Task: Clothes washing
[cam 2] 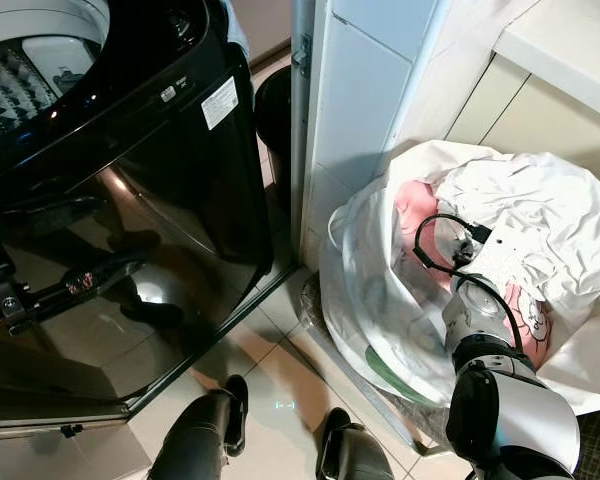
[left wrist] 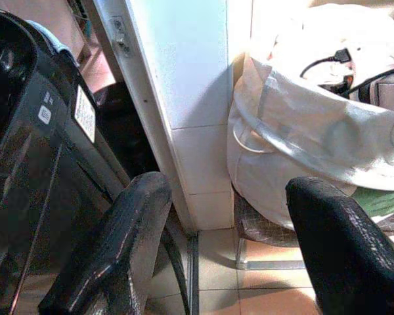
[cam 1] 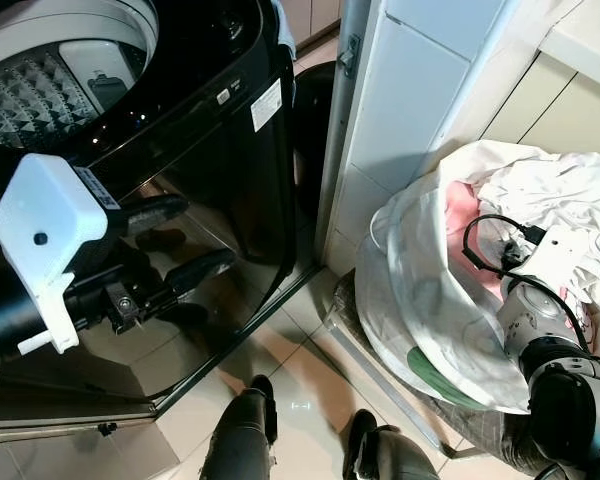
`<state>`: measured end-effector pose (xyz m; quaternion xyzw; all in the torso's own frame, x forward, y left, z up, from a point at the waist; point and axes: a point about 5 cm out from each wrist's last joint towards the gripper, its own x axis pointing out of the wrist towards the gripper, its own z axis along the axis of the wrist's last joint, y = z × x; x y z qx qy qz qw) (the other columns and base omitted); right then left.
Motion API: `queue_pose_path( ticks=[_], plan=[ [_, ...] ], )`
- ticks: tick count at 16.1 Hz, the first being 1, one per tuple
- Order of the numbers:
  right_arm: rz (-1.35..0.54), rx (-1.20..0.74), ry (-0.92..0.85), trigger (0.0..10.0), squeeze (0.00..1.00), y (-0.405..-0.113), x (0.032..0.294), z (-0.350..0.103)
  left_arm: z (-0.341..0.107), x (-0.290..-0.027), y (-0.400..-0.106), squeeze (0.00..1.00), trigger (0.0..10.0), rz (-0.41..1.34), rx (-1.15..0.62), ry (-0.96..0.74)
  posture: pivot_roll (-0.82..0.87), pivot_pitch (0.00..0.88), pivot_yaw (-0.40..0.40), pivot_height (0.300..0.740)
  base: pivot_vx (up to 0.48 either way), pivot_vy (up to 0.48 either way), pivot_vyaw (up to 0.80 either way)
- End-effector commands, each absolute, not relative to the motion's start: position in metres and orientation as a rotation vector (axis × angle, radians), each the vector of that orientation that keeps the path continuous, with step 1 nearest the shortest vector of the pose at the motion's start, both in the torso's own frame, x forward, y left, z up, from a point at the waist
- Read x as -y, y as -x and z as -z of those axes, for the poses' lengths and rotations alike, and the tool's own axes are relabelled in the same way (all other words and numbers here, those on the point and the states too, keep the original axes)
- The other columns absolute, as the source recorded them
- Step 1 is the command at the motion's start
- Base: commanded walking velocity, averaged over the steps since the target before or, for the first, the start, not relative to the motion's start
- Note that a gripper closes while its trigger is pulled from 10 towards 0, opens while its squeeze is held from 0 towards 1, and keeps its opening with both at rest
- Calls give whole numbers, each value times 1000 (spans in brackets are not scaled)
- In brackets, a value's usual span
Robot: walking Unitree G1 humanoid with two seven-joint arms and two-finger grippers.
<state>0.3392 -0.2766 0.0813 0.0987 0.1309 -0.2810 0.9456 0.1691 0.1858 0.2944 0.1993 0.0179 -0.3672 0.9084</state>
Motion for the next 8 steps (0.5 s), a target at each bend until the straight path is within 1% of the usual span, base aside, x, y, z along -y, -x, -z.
queue_pose_path(
  ticks=[1,5,8],
  plan=[
    [588,-282,-210,0,0,-335,279,-76,-294,-180,-162,0,10000,794,-47,-439,571,314,22,740,0,0,0],
    [583,-281,-211,0,0,-334,280,-75,-292,-180,-162,0,10000,796,-54,-430,558,298,28,740,0,0,0],
    [570,-244,-227,0,0,-338,280,-82,-285,-177,-166,0,10000,800,-49,-403,514,262,28,740,0,0,0]
  ],
)
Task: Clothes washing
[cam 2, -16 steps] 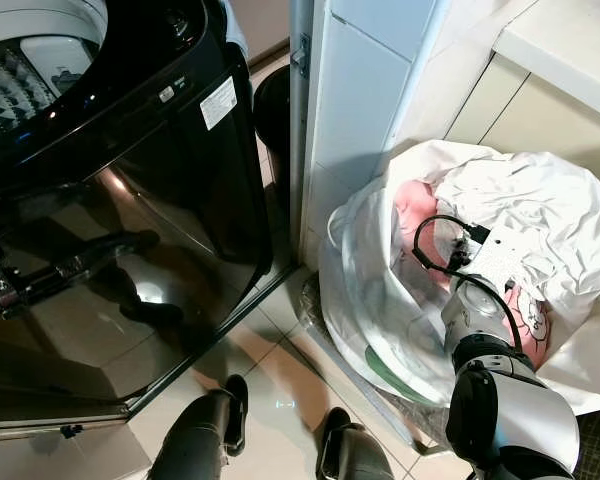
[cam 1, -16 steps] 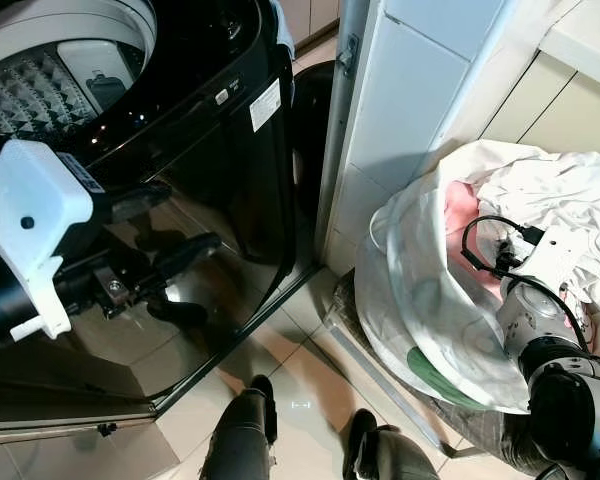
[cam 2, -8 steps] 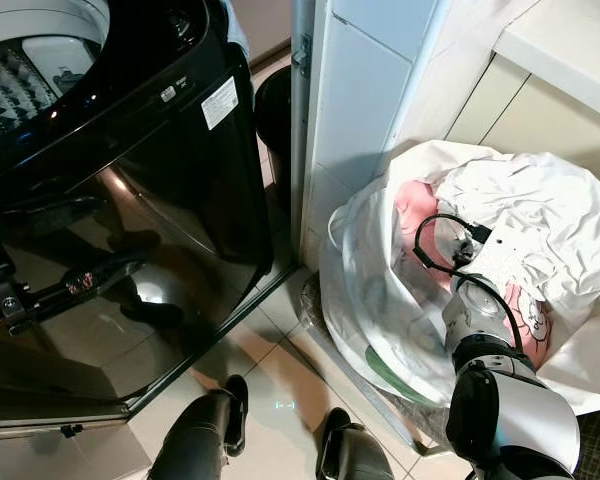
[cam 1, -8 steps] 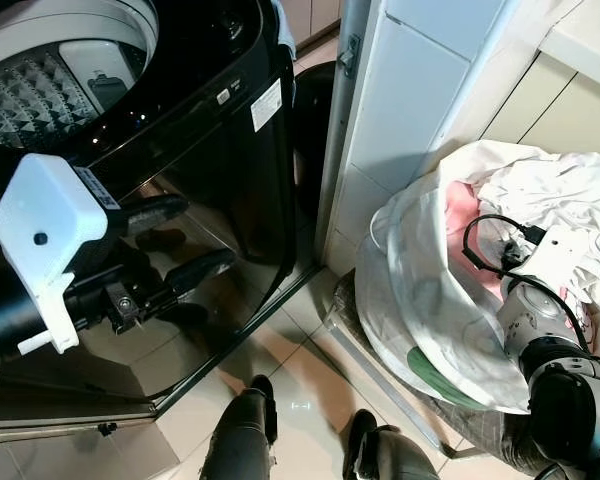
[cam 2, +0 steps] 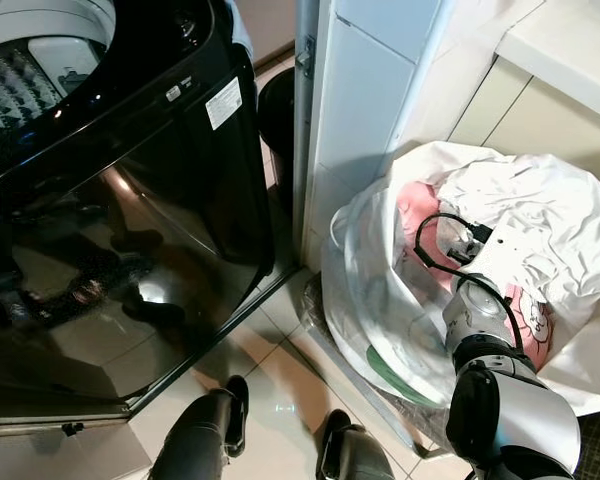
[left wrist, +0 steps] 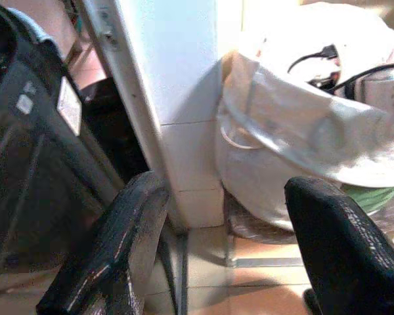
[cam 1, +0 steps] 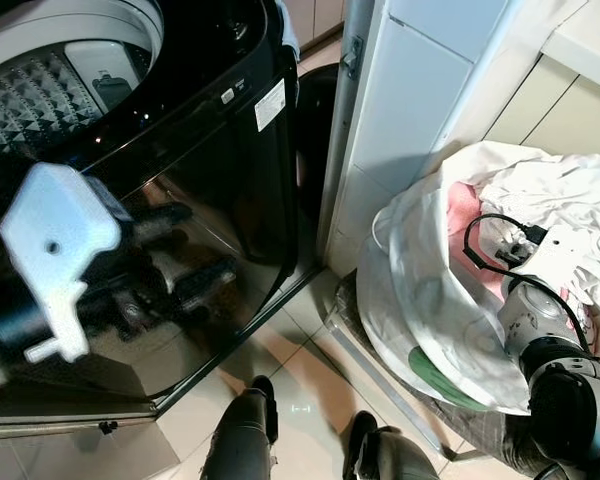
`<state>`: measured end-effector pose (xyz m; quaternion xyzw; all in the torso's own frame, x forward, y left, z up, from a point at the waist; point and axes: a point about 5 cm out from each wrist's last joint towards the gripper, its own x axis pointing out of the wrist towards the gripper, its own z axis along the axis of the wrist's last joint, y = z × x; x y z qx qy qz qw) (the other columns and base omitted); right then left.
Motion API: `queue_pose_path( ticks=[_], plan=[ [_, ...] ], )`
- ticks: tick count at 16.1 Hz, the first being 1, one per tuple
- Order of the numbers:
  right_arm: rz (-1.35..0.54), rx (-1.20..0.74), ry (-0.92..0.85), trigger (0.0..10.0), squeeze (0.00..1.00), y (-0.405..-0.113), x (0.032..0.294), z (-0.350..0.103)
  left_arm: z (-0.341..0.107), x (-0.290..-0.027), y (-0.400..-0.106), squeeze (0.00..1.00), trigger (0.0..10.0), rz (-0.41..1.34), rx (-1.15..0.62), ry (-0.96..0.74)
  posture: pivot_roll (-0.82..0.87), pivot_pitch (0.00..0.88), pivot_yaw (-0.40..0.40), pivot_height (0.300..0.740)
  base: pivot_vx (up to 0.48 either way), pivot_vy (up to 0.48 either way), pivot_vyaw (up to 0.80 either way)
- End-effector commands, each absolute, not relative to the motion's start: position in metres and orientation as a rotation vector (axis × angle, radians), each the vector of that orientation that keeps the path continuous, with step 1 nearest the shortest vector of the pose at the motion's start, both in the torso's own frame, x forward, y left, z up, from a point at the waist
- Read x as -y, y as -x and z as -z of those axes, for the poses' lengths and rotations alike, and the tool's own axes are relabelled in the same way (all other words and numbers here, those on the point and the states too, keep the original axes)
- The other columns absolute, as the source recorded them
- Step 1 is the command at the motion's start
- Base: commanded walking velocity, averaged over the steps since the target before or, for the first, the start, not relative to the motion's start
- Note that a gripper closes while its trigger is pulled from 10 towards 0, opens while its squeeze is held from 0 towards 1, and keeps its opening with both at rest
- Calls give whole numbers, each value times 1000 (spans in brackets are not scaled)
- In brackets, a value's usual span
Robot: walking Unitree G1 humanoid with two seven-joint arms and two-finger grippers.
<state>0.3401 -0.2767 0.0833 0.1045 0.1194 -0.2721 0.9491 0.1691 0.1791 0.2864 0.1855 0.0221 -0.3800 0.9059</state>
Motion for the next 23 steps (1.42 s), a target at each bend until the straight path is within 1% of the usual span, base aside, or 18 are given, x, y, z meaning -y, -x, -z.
queue_pose_path(
  ticks=[1,4,5,7,10,13,15,16,17,18,19,20,21,22,23],
  plan=[
    [551,-214,-226,0,0,-342,278,-87,-284,-176,-169,0,10000,794,-35,-387,494,251,30,740,0,0,0],
    [507,-109,-244,0,0,-352,273,-106,-275,-170,-184,0,10000,783,5,-315,364,184,10,740,0,0,0],
    [490,-59,-261,0,0,-357,272,-115,-269,-168,-194,0,10000,767,27,-279,298,154,-1,740,0,0,0],
    [458,40,-290,0,0,-364,269,-134,-254,-161,-214,0,10000,749,57,-237,190,124,-28,740,0,0,0],
    [394,164,-241,0,0,-371,269,-162,-240,-152,-239,0,10000,708,106,-200,46,59,-20,740,0,0,0],
    [325,260,-200,0,0,-370,272,-181,-229,-141,-256,0,10000,712,144,-201,-28,0,5,740,0,0,0],
    [167,352,-223,0,0,-363,260,-203,-228,-132,-267,0,10000,712,195,-204,-48,0,4,740,0,0,0],
    [82,365,-224,0,0,-357,254,-209,-231,-130,-270,0,10000,710,219,-197,-57,0,7,740,0,0,0],
    [-46,375,-226,0,0,-344,244,-218,-234,-126,-275,0,10000,708,257,-180,-64,0,8,740,0,0,0],
    [-85,360,-154,0,0,-331,245,-221,-235,-124,-278,0,10000,705,270,-168,-80,0,17,740,0,0,0],
    [-54,314,-49,0,0,-323,252,-217,-232,-122,-280,0,10000,706,271,-167,-90,0,27,740,0,0,0],
    [-29,279,-5,235,0,-320,255,-212,-230,-121,-280,0,10000,709,270,-169,-96,0,31,740,0,0,0],
    [33,182,48,10000,0,-314,259,-199,-224,-118,-281,0,10000,719,255,-170,-107,0,44,740,0,0,0],
    [94,74,48,10000,0,-308,263,-181,-213,-114,-282,0,10000,717,214,-187,-107,0,44,740,0,0,0],
    [89,42,31,10000,369,-307,262,-176,-209,-114,-284,0,10000,706,200,-203,-108,0,47,740,0,0,0]
  ],
)
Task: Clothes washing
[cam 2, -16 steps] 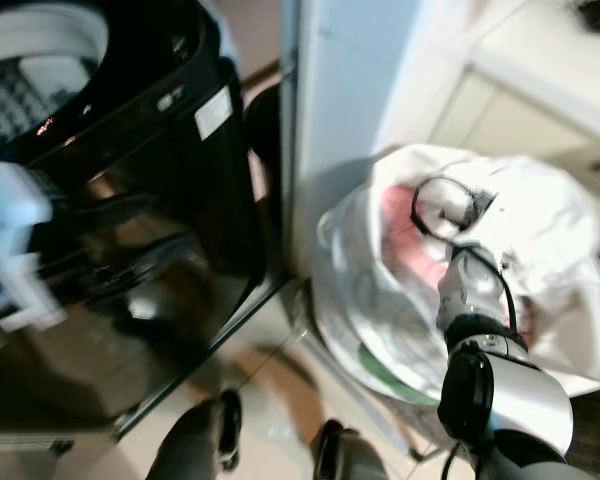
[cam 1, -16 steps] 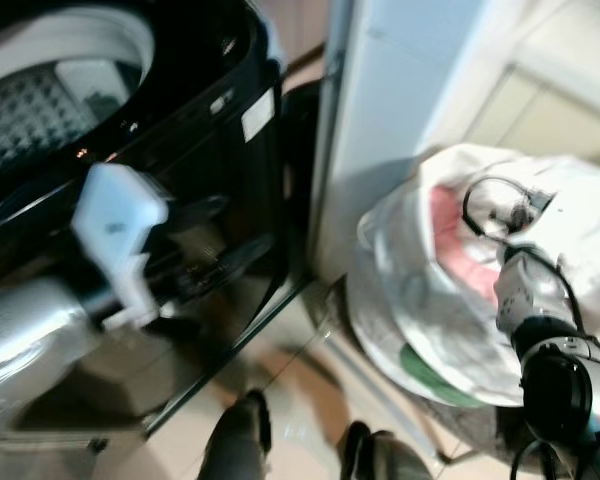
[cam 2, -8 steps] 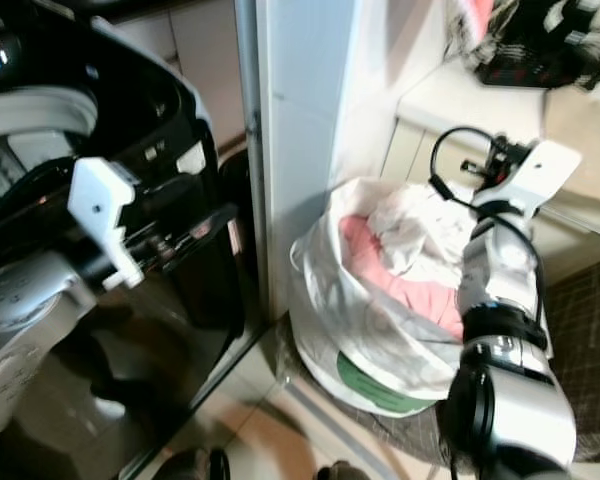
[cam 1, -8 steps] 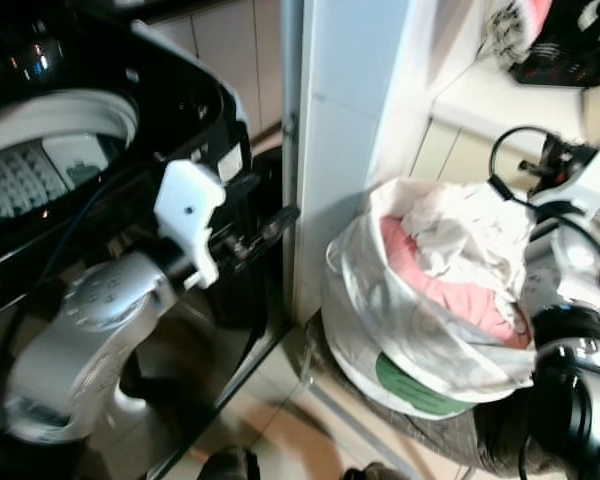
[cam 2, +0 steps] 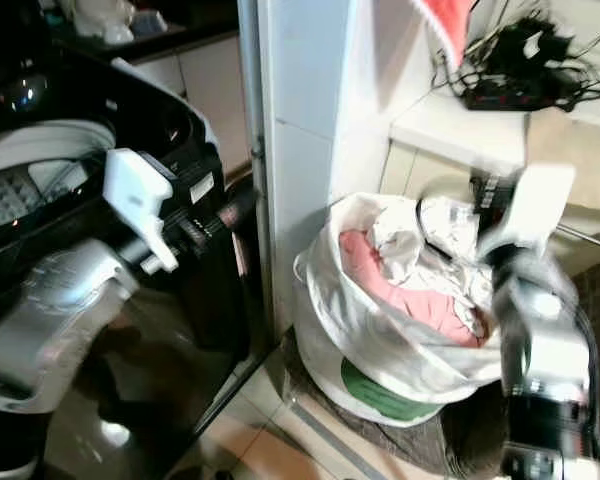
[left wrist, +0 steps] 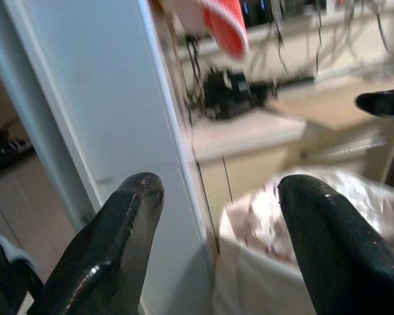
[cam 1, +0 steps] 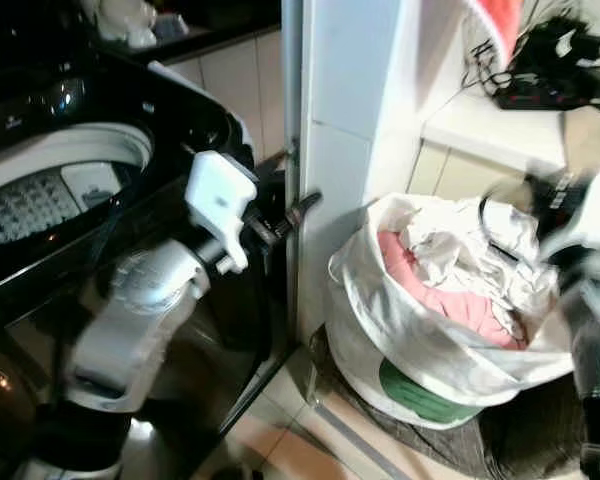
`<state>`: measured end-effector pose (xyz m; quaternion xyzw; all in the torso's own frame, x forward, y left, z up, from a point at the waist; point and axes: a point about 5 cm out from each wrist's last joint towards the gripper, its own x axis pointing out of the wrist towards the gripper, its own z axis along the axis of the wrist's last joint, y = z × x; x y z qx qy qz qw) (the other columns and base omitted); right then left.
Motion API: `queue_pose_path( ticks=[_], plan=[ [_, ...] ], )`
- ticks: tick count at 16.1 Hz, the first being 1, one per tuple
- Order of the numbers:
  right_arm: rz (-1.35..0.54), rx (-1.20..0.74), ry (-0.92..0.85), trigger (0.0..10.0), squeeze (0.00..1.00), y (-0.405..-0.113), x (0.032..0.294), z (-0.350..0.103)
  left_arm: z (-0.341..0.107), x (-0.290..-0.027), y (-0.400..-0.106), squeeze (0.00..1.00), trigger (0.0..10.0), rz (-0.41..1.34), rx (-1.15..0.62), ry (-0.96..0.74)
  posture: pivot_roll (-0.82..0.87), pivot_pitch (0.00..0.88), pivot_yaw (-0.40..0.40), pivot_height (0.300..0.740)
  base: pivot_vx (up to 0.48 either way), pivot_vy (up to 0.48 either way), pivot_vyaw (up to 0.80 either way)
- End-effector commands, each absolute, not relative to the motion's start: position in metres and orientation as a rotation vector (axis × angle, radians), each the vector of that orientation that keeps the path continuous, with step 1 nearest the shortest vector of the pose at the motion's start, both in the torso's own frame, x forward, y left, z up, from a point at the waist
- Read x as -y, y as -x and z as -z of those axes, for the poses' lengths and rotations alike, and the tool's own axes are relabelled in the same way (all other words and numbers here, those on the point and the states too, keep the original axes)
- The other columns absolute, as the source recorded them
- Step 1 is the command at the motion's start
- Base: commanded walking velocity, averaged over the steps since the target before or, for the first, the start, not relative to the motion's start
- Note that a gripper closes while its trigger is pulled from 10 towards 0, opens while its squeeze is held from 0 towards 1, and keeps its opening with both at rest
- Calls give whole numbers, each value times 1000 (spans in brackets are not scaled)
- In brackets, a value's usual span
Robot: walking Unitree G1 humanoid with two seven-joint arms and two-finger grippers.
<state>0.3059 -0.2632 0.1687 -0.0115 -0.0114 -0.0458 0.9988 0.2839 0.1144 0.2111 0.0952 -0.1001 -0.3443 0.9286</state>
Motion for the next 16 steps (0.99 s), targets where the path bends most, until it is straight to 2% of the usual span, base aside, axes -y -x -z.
queue_pose_path(
  ticks=[1,4,7,11,12,16],
  plan=[
    [111,-36,26,10000,1000,-305,262,-162,-202,-114,-286,0,10000,691,169,-228,-106,0,48,740,0,0,0],
    [124,-107,51,10000,1000,-304,260,-151,-202,-115,-287,0,10000,660,169,-193,-91,0,31,740,0,0,0],
    [115,-127,49,10000,1000,-302,245,-149,-177,-128,-289,0,10000,478,18,-10,-91,0,24,740,0,0,0],
    [118,-73,35,10000,1000,-270,217,-138,-163,-135,-279,0,10000,404,15,-51,-90,0,8,740,0,0,0],
    [125,-77,-3,10000,0,-261,210,-135,-164,-134,-279,0,10000,400,20,-54,-97,0,13,740,0,0,0],
    [115,-91,-13,10000,0,-252,201,-134,-166,-133,-278,0,10000,396,55,-45,-111,0,25,740,142,0,0]
  ],
)
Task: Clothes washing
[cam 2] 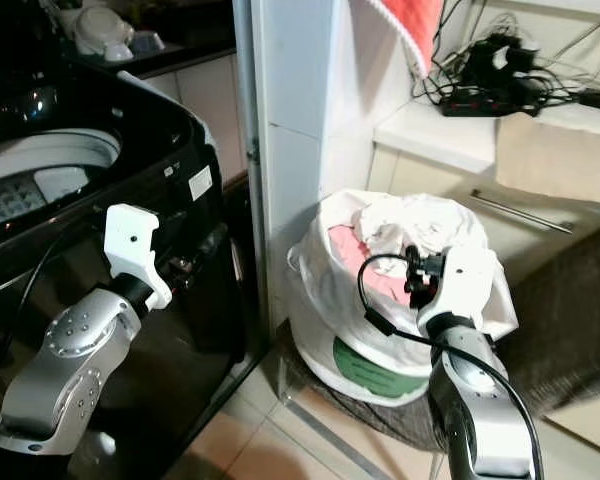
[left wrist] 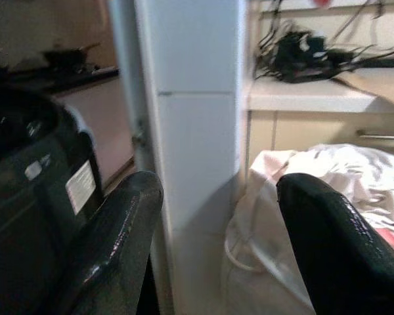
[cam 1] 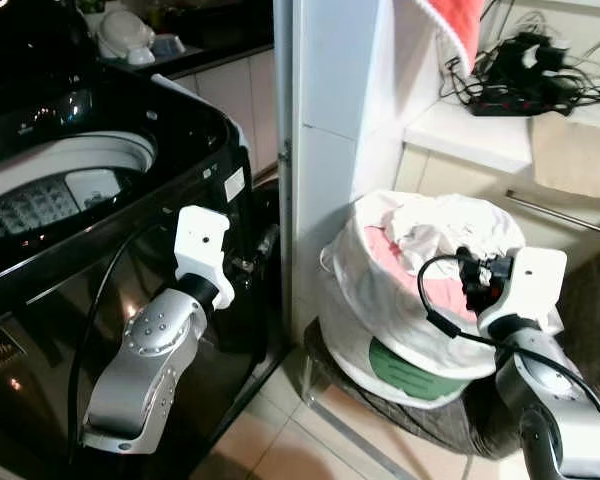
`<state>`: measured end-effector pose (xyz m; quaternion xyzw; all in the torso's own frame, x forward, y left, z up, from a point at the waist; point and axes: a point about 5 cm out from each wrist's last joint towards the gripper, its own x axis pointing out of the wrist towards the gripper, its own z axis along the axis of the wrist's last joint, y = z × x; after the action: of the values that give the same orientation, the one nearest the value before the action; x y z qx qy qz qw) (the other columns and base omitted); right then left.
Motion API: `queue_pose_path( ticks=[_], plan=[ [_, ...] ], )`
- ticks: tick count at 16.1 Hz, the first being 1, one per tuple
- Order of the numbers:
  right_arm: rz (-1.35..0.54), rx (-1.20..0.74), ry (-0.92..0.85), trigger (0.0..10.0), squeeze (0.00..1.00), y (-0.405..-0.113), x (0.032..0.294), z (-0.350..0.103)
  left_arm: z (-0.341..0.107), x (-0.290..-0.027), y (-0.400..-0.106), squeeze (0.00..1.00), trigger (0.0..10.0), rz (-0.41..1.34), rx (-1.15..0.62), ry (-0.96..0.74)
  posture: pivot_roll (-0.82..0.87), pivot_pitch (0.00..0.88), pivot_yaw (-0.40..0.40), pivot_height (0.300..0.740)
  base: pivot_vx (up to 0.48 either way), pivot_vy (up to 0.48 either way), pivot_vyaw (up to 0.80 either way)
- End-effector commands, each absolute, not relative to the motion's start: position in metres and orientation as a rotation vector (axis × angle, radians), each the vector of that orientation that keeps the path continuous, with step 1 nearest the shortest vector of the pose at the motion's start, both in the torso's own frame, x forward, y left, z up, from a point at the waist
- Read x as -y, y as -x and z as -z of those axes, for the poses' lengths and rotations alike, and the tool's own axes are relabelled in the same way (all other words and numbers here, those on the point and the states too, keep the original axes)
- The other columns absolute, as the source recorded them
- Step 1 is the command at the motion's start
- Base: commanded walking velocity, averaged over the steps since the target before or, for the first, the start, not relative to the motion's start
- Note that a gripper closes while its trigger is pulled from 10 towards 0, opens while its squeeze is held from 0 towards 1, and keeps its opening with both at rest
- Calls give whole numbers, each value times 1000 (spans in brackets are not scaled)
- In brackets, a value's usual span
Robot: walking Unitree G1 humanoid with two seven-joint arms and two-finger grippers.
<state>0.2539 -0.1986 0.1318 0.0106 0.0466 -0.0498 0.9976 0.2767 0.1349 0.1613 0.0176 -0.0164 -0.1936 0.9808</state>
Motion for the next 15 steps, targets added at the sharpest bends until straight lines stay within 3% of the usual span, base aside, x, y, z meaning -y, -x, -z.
queue_pose_path(
  ticks=[1,4,12,15],
  plan=[
    [91,-93,23,10000,0,-251,200,-135,-166,-129,-277,0,10000,422,61,-50,-115,0,28,740,398,0,0],
    [117,-96,48,10000,0,-250,205,-137,-164,-125,-278,0,10000,425,56,-28,-127,0,31,740,414,0,165],
    [110,-92,83,10000,0,-254,213,-142,-164,-122,-280,0,10000,440,63,-40,-127,0,26,740,432,0,654],
    [135,-81,73,10000,0,-254,219,-144,-165,-122,-280,0,10000,443,67,-40,-127,0,26,740,430,0,0]
  ],
)
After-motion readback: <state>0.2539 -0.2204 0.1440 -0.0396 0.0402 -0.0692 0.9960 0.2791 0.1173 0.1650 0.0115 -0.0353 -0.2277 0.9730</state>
